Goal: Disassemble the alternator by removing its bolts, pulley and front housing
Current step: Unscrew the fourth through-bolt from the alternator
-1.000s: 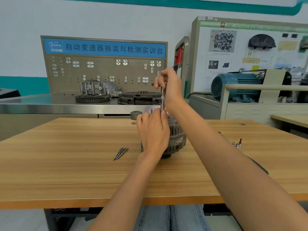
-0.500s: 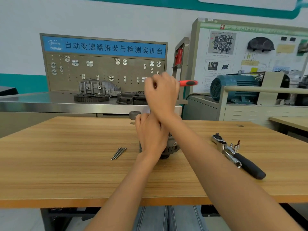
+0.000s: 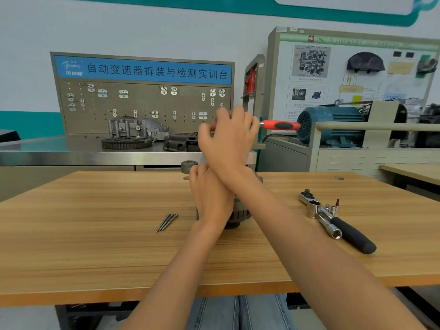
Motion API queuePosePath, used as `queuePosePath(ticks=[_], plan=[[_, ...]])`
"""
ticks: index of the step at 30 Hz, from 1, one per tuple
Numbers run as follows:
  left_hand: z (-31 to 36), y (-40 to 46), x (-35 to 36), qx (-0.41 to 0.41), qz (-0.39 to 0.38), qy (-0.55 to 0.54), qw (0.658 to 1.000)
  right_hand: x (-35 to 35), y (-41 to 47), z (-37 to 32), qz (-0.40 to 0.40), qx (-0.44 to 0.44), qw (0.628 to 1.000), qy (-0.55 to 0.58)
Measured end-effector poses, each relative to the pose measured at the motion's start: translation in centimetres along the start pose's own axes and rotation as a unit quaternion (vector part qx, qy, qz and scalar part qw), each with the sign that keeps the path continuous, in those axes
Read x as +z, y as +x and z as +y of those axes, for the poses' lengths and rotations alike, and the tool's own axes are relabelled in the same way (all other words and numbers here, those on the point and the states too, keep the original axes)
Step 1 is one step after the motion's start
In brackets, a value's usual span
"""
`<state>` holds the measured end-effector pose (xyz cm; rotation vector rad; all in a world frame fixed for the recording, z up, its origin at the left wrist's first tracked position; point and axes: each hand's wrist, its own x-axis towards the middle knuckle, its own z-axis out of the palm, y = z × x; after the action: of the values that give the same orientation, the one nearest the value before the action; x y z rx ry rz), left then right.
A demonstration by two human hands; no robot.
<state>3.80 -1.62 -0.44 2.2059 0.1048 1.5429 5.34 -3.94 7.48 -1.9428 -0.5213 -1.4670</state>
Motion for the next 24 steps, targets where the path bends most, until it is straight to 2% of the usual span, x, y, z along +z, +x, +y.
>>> queuePosePath(ticks=[2, 3, 4, 7, 8, 9, 10, 11, 12, 13, 14, 15, 16, 17, 18, 20, 22, 23, 24], plan=[[0.0, 0.0, 0.0, -0.013, -0.005, -0.038, 0.999, -0.4, 0.8, 0.0, -0.037, 0.05, 0.984, 0.167], [0.1, 0.0, 0.0, -0.018, -0.006, -0.052, 0.998, -0.9, 1.4, 0.1, -0.068, 0.096, 0.954, 0.274], [0.2, -0.1, 0.0, -0.018, -0.005, -0.052, 0.998, -1.4, 1.9, 0.4, -0.104, 0.155, 0.904, 0.384], [0.6, -0.2, -0.1, -0.013, 0.003, -0.038, 0.999, -1.9, 3.3, 1.8, -0.168, 0.273, 0.696, 0.643], [0.7, -0.2, -0.1, -0.016, 0.006, -0.037, 0.999, -1.8, 3.6, 2.0, -0.171, 0.289, 0.655, 0.677], [0.7, -0.1, -0.1, -0.019, 0.007, -0.037, 0.999, -1.8, 3.6, 1.9, -0.17, 0.296, 0.65, 0.679], [0.7, -0.1, 0.0, -0.022, 0.008, -0.036, 0.999, -1.7, 3.5, 1.5, -0.167, 0.302, 0.664, 0.663], [0.6, -0.1, -0.1, -0.023, 0.009, -0.035, 0.999, -1.6, 3.2, 0.9, -0.15, 0.3, 0.707, 0.623], [0.6, -0.1, -0.1, -0.021, 0.011, -0.036, 0.999, -1.4, 2.6, 0.4, -0.128, 0.276, 0.77, 0.561], [0.5, 0.0, -0.1, -0.017, 0.011, -0.033, 0.999, -1.3, 1.9, 0.2, -0.096, 0.212, 0.861, 0.453], [0.5, 0.0, -0.2, -0.011, 0.013, -0.024, 1.0, -1.0, 1.0, 0.3, -0.061, 0.126, 0.947, 0.29], [0.6, -0.1, -0.3, -0.004, 0.013, -0.013, 1.0, -0.7, 0.3, 0.5, -0.035, 0.057, 0.992, 0.103], [0.6, -0.2, -0.3, 0.001, 0.01, -0.007, 1.0, -0.5, -0.1, 0.6, -0.024, 0.015, 0.999, -0.039], [0.7, -0.2, -0.3, 0.004, 0.009, -0.006, 1.0, -0.4, -0.2, 0.6, -0.02, -0.001, 0.993, -0.113], [0.6, -0.2, -0.3, 0.006, 0.013, -0.006, 1.0, -0.3, -0.1, 0.4, -0.024, -0.004, 0.992, -0.122], [0.5, -0.2, -0.2, 0.001, 0.007, -0.008, 1.0, -0.4, 0.4, -0.2, -0.04, 0.009, 0.999, -0.017], [0.5, -0.1, -0.2, -0.012, -0.004, -0.032, 0.999, -0.6, 1.2, -0.3, -0.052, 0.049, 0.986, 0.149], [0.4, 0.0, -0.1, -0.016, -0.006, -0.046, 0.999, -0.9, 1.6, -0.1, -0.077, 0.099, 0.954, 0.272], [0.5, -0.1, -0.1, -0.017, -0.003, -0.047, 0.999, -1.4, 2.1, 0.3, -0.107, 0.162, 0.894, 0.403]])
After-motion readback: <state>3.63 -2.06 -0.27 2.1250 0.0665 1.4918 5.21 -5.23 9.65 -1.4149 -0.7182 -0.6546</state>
